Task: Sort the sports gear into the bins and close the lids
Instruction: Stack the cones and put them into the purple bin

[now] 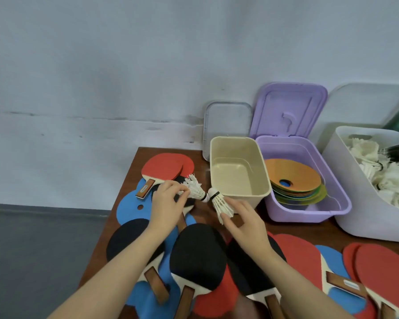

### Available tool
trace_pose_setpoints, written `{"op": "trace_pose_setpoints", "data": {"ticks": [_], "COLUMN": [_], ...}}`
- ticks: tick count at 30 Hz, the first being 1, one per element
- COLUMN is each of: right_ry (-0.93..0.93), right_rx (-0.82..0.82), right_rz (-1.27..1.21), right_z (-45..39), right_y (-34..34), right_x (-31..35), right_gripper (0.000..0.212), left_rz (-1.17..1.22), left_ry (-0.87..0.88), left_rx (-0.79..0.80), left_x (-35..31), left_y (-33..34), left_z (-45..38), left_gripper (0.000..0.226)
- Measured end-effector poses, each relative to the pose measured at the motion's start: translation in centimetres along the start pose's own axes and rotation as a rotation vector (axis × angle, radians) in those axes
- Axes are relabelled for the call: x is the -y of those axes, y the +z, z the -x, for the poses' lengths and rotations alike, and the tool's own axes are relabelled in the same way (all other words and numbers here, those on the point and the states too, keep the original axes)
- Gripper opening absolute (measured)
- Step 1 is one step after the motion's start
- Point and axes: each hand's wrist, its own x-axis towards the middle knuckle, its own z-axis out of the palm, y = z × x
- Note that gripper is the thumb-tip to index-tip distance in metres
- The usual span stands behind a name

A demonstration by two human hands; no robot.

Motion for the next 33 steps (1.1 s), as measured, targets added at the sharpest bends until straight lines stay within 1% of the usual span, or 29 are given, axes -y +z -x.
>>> {"op": "trace_pose_setpoints", "data": {"ticks": [2, 6, 8, 10, 13, 17, 21, 24, 27, 30, 33], "right_ry": [-0.018, -0.054, -0.065, -0.081, -0.074, -0.045, -0.077, -0.067, -0.060, -0.087, -0.025], "right_rx": [-0.025, -0.019, -0.029, -0.050, -0.109, -0.169, -0.198, -0.261, -0.328, -0.341, -0.372], "right_rz": [-0.029, -0.040, -0.061, -0.075, -0.114, -0.133, -0.126, -0.118, -0.032, 0.103, 0.146], "right_z": [-0.1, 0.0, 0.1, 0.1, 0.0, -0.4, -2.1, -3.7, -5.5, -7.1, -7.9], "right_y": [-1.9, -6.7, -9.2, -11.7, -15.2, -18.4, -20.7, -22.3, -24.1, -26.9, -29.8], "right_x": [-0.5, -2.1, -3.1, -4.3, -6.1, -8.3, -9.8, -11.2, -13.3, -15.8, -18.2], "right_gripper": [0.043, 0.042, 0.043, 0.045, 0.037, 0.034, 0.033, 0.034, 0.033, 0.036, 0.040], "left_rz": [-0.014, -0.054, -0.059, -0.047, 0.000, 0.085, 0.133, 0.194, 0.263, 0.317, 0.373], "left_ry": [0.058, 0.186, 0.212, 0.227, 0.213, 0.191, 0.237, 0.259, 0.257, 0.279, 0.308], "left_rx": [-0.049, -0.158, -0.198, -0.222, -0.250, -0.224, -0.201, -0.171, -0.116, -0.086, 0.000], "left_x": [-2.3, -7.1, -9.5, -11.8, -14.8, -18.4, -21.3, -22.7, -23.6, -24.9, -26.2], "left_y": [0.3, 2.1, 3.2, 4.5, 7.0, 10.0, 12.8, 15.2, 18.2, 21.8, 24.8], "left_z": [0.2, 0.8, 1.1, 1.3, 1.6, 1.2, -0.6, -2.8, -5.4, -7.4, -8.6], "left_gripper": [0.006, 0.008, 0.014, 0.015, 0.011, 0.005, 0.008, 0.004, 0.006, 0.006, 0.007]}}
